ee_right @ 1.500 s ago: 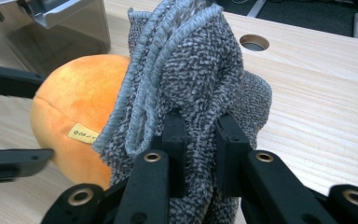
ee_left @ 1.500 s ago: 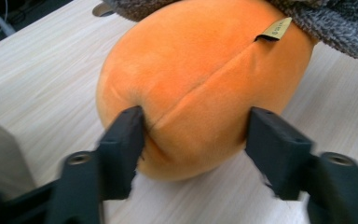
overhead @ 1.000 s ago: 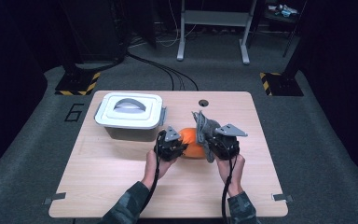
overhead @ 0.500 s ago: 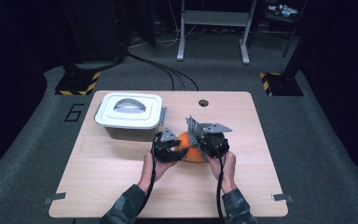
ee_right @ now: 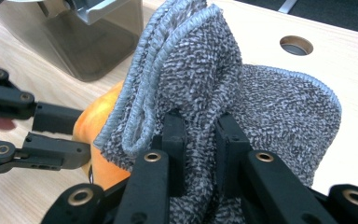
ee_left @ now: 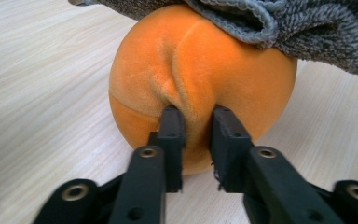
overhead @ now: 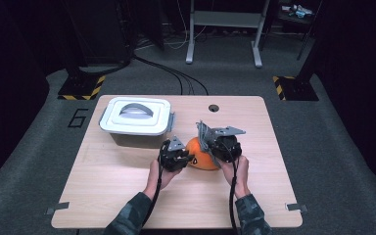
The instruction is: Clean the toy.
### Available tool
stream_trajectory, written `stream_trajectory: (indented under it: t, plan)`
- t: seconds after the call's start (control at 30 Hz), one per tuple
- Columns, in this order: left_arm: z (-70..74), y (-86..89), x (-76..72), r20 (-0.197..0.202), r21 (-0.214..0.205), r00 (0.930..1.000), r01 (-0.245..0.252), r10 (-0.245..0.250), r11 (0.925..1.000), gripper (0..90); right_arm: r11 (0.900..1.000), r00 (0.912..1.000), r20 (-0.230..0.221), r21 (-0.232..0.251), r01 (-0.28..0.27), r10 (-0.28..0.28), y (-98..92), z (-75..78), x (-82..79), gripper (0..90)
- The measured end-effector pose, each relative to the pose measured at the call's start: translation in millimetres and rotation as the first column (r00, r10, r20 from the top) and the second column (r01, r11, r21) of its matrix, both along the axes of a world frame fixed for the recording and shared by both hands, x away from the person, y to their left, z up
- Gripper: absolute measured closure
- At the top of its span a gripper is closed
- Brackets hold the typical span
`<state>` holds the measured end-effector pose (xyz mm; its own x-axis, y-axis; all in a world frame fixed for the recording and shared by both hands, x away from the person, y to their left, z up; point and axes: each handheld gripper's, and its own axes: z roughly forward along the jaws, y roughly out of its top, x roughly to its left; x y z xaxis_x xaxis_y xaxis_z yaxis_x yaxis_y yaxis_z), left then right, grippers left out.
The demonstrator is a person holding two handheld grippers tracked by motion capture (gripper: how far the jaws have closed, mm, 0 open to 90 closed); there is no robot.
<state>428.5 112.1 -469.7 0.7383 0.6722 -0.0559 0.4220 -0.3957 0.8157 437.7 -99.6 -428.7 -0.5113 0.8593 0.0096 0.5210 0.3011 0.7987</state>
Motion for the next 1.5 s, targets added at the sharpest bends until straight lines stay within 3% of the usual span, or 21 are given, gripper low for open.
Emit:
stream_trajectory:
  t: [0.13, 0.17, 0.27, 0.37, 0.43, 0.47, 0.57, 0.73, 0.97, 1.27, 1.37, 1.4, 1.5]
  plan:
    - [0.9, 1.0, -3.8, -0.002, -0.01, 0.9991, -0.043, 0.043, 0.999, 81.3, 1.0, 0.9994, 0.034, 0.005, 0.005, -0.005, 4.0, 8.1, -3.7, 76.7]
    - [1.4, 1.4, -4.0, -0.011, -0.008, 0.9987, -0.049, 0.049, 0.9988, 81.6, 0.9999, 0.9973, 0.073, 0.008, 0.007, -0.007, 8.1, 18.9, -12.3, 76.6]
    - [1.3, 2.2, -5.0, -0.017, -0.019, 0.9979, -0.063, 0.062, 0.9979, 81.8, 0.9999, 0.9945, 0.104, 0.013, -0.009, 0.007, 14.3, 28.0, -22.9, 76.6]
    - [0.7, 1.8, -7.2, -0.021, -0.046, 0.9978, -0.064, 0.063, 0.9969, 82.3, 0.9988, 0.9954, 0.084, -0.011, -0.047, 0.048, 26.4, 25.5, -28.1, 76.5]
    - [0.2, 1.6, -8.3, -0.016, -0.04, 0.9978, -0.064, 0.064, 0.9971, 83.4, 0.9965, 0.9973, 0.057, -0.073, -0.042, 0.046, 32.3, 11.8, -22.7, 76.4]
    - [-1.3, 1.9, -8.2, -0.016, -0.046, 0.9979, -0.063, 0.063, 0.997, 84.1, 0.9966, 0.9976, 0.059, -0.076, -0.032, 0.036, 31.4, 5.3, -19.7, 76.5]
    - [-2.5, 4.8, -7.3, -0.024, -0.063, 0.9979, -0.062, 0.061, 0.9961, 85.1, 0.9993, 0.9988, 0.038, -0.024, -0.03, 0.03, 20.6, 2.1, -14.9, 76.5]
    - [-2.5, 5.5, -8.3, -0.018, -0.073, 0.9981, -0.059, 0.058, 0.9956, 86.2, 0.9987, 0.999, 0.045, -0.05, 0.003, -0.001, 6.6, 4.5, -15.3, 76.4]
    - [-0.6, 4.0, -10.2, -0.01, -0.066, 0.9989, -0.045, 0.045, 0.9968, 87.5, 0.999, 0.9989, 0.036, -0.031, 0.031, -0.03, -14.4, -0.1, -14.3, 75.9]
    - [-0.8, 3.3, -11.1, -0.005, -0.072, 0.999, -0.044, 0.043, 0.9965, 87.9, 0.9985, 0.9983, 0.024, -0.012, 0.054, -0.054, -28.8, -2.7, -10.8, 75.6]
    - [0.6, 2.3, -12.2, 0.003, -0.063, 0.9993, -0.038, 0.038, 0.9973, 87.4, 0.9985, 0.999, 0.007, -0.03, 0.045, -0.045, -28.4, -5.9, -7.8, 75.8]
    - [1.4, 2.8, -12.4, 0.011, -0.059, 0.9992, -0.039, 0.04, 0.9975, 85.5, 0.9983, 0.9988, -0.003, -0.032, 0.05, -0.05, -27.2, -6.8, -6.6, 75.9]
    - [1.6, 7.7, -7.9, 0.012, -0.036, 0.999, -0.042, 0.043, 0.9984, 59.0, 0.9965, 0.998, -0.012, -0.057, 0.061, -0.062, -29.3, -10.3, -2.8, 76.0]
